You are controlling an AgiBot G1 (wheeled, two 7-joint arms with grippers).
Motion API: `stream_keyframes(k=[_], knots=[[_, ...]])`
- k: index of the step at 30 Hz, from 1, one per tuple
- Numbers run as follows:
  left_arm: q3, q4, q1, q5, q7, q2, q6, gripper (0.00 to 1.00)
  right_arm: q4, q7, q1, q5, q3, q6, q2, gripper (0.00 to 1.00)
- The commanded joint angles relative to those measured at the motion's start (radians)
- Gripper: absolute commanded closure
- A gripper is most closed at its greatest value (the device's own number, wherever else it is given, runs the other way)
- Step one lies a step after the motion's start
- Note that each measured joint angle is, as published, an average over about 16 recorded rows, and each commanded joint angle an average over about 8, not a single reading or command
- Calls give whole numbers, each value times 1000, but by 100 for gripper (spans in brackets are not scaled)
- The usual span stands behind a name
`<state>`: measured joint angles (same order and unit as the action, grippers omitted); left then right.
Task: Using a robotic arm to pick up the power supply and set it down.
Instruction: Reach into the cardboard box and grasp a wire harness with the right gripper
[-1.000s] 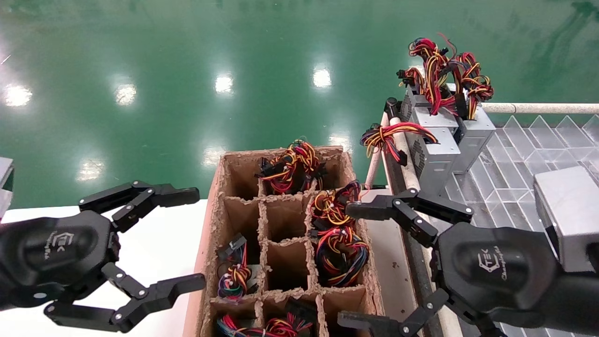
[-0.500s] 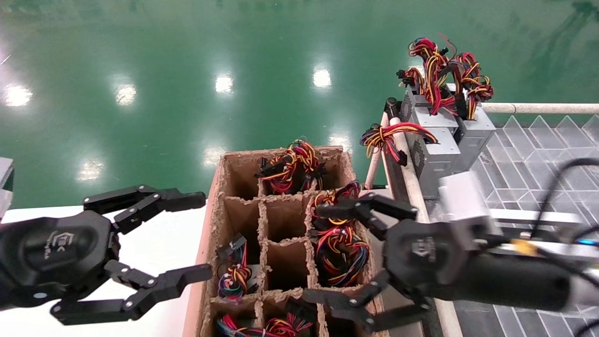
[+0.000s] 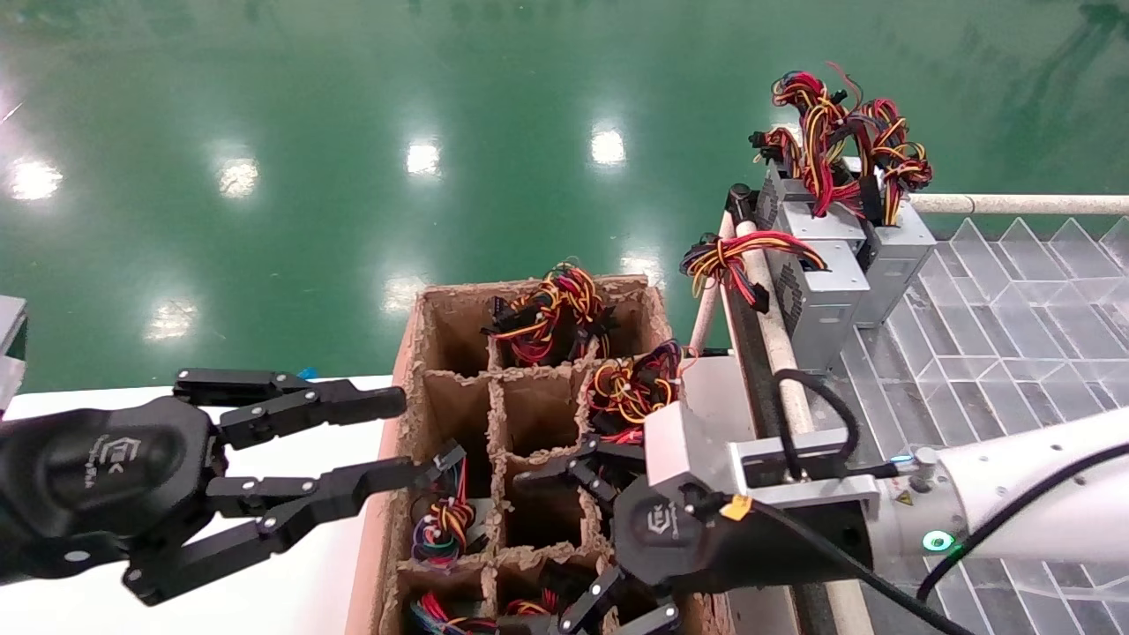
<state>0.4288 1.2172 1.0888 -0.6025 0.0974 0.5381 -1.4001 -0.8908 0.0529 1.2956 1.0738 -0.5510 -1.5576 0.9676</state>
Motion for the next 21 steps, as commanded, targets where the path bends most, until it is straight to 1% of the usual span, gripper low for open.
stream_keyframes(k=[1, 7, 12, 15, 16, 17, 18, 21], knots=[[0, 0, 0, 0, 0, 0, 0, 100, 32, -11, 17, 13, -14, -16, 22, 0], [0, 0, 0, 0, 0, 0, 0, 100, 55, -26, 41, -15, -91, -31, 51, 0], [0, 0, 0, 0, 0, 0, 0, 100, 33, -25, 62, -18, -155, -20, 55, 0], [0, 0, 0, 0, 0, 0, 0, 100, 16, -21, 64, -16, -175, -6, 55, 0], [0, 0, 0, 0, 0, 0, 0, 100, 10, -18, 62, -17, -178, -1, 56, 1], [0, 0, 0, 0, 0, 0, 0, 100, 4, -16, 58, -19, -181, 5, 57, 7], [0, 0, 0, 0, 0, 0, 0, 100, -2, -12, 54, -20, -183, 11, 59, 18], [0, 0, 0, 0, 0, 0, 0, 100, -24, -2, 42, -19, -186, 33, 63, 55]])
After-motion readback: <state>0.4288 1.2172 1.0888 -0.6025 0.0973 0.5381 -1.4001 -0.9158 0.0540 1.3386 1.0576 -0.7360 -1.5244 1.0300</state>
